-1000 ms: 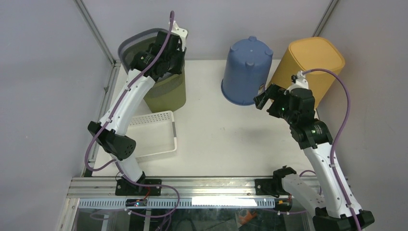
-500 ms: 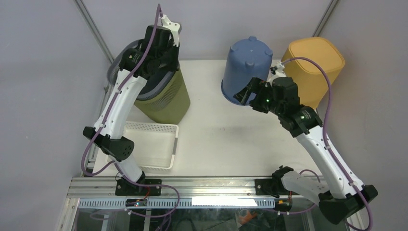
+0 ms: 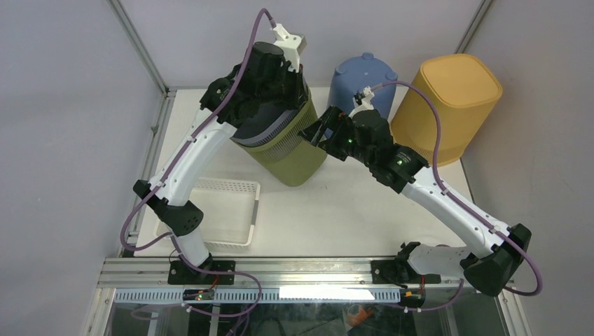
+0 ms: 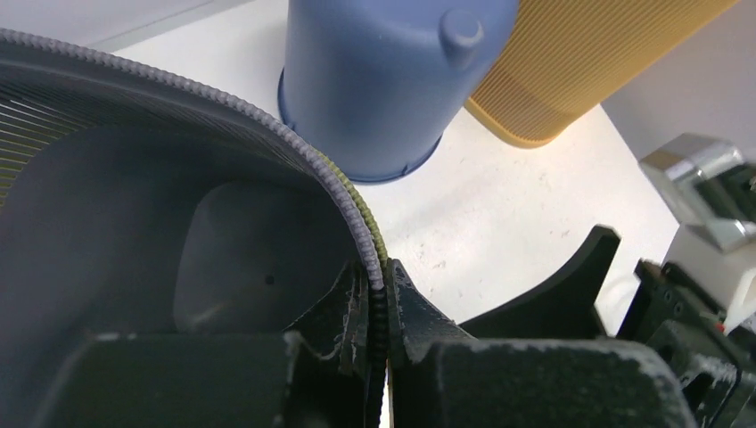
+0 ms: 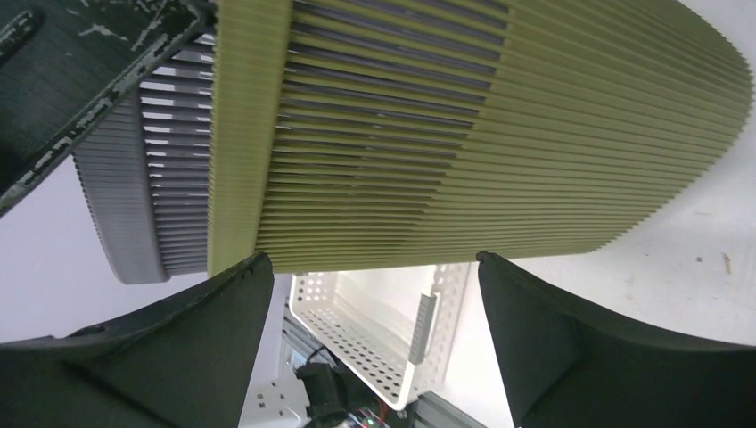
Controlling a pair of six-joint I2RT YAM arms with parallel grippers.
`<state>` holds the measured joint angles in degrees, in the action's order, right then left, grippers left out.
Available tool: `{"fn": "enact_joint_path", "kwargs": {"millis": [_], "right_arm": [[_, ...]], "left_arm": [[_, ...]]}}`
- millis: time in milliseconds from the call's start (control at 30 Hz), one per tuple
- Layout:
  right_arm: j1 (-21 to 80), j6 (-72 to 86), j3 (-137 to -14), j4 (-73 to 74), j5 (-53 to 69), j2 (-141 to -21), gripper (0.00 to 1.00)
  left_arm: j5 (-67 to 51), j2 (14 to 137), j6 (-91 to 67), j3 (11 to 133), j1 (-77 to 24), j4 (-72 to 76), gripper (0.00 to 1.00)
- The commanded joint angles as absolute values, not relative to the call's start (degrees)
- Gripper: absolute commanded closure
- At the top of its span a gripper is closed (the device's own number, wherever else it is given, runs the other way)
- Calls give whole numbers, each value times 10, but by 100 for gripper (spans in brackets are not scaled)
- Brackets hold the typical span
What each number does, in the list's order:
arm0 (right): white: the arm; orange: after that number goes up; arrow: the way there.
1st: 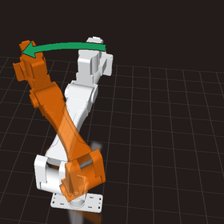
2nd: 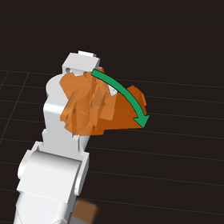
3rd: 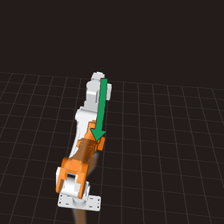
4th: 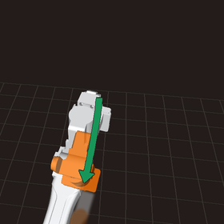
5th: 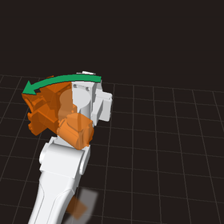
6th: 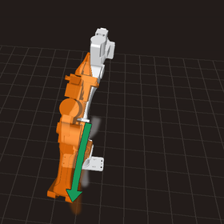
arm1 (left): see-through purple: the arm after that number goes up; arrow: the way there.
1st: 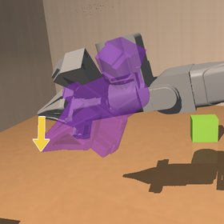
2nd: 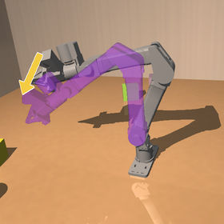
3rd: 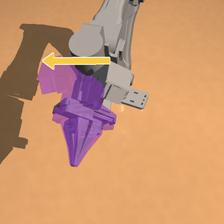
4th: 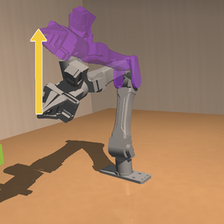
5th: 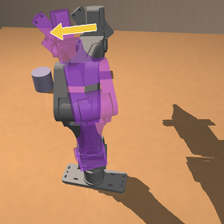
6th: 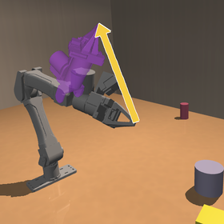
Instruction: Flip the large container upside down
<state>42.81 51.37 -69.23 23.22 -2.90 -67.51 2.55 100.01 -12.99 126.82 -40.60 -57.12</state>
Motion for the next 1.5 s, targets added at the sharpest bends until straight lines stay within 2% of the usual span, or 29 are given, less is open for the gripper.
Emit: {"fn": "enact_joint_path", "kwargs": {"millis": [0,333,533,767,867,1467], "right_arm": [[448,558,-720,145,-73,-686,11],[464,578,-716,96,-106,-685,11],[465,595,-742,122,-132,-716,11],[462,630,-684,128,-191,-725,12],[451,648,-654,123,-177,-722,12],[443,717,-556,161,-198,-713,16]], "left_arm": [[7,999,-166,1306,-402,-480,100],[-12,995,-169,1298,-403,-481,100],[-25,994,-171,1308,-406,-482,100],[-13,1035,-142,1398,-427,-544,100],[-10,1043,-138,1418,-441,-554,100],[53,1021,-109,1502,-445,-520,100]]}}
